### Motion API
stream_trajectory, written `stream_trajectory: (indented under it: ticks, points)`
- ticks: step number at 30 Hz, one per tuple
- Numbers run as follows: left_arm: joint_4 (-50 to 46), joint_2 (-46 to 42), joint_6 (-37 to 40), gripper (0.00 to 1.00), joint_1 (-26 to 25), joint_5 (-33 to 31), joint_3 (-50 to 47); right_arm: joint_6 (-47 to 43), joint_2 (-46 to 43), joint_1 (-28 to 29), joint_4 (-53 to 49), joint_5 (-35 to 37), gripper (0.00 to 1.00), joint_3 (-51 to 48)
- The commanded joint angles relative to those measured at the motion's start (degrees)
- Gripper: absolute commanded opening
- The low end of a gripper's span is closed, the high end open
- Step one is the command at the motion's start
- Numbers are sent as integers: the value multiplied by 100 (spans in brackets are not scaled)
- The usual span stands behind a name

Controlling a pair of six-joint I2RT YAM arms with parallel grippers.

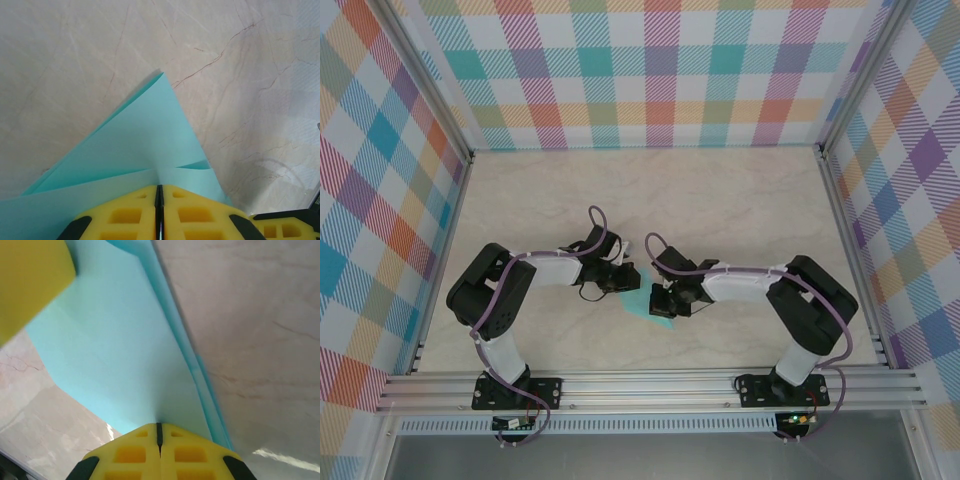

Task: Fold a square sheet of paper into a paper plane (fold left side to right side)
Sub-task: Fourth fold the wing at the center of the table.

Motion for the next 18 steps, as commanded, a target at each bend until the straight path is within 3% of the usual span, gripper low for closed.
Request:
stream_trajectory:
  ticks: [1, 12, 18]
  points:
    - [-454, 70, 117, 11, 92, -540, -85, -116, -63, 47, -1431, 28, 1, -510]
    - [-428, 43, 84, 11, 87, -492, -45, 66, -1243, 60, -1814, 194, 2, -1638]
    - [-287, -266, -374, 19, 120, 151, 233, -308, -2409, 26, -2135, 869, 5, -1325]
